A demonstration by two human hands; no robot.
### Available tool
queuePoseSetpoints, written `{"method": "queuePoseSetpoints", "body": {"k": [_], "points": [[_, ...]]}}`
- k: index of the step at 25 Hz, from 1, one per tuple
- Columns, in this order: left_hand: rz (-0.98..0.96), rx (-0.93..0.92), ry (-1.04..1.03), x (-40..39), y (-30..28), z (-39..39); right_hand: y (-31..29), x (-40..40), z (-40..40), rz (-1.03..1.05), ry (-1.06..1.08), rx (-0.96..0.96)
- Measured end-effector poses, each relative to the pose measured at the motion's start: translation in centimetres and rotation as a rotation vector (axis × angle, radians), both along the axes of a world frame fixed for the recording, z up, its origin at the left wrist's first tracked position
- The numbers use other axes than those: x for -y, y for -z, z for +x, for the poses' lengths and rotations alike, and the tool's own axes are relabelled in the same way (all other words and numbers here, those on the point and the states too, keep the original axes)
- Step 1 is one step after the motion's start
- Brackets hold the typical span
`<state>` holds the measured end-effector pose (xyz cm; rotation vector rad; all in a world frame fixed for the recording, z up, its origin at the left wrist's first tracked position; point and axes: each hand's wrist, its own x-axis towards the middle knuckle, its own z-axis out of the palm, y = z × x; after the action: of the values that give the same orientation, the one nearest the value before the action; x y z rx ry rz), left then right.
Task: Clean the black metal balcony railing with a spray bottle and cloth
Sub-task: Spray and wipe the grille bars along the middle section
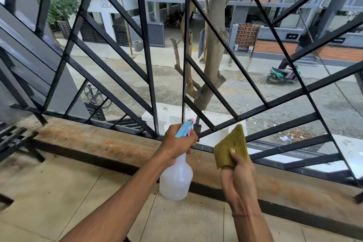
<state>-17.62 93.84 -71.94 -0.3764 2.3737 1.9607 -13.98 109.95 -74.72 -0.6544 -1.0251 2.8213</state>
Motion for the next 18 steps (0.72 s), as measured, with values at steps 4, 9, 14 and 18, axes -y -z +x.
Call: {"method": "queuePoseSetpoints", "body": {"k": [4, 9, 14, 18], "points": [[-0.005, 0.007, -0.006, 0.1, 0.1, -0.3, 0.5, 1.9, -5.1, 1.155, -0.074, -0.376], [-0.017, 0.002, -0.021, -0.1, 0.9, -0.4, 4.6, 3.2, -13.4, 2.045, -0.405, -0.469], [-0.015, 0.011, -0.035, 0.4, 1.6, -1.0, 3.9, 1.7, -12.9, 2.351, -0.404, -0.633], [0.019, 0.011, -0.030, 0.4, 1.6, -0.9, 0.8, -0.5, -11.1, 2.950, -0.623, -0.445]]}}
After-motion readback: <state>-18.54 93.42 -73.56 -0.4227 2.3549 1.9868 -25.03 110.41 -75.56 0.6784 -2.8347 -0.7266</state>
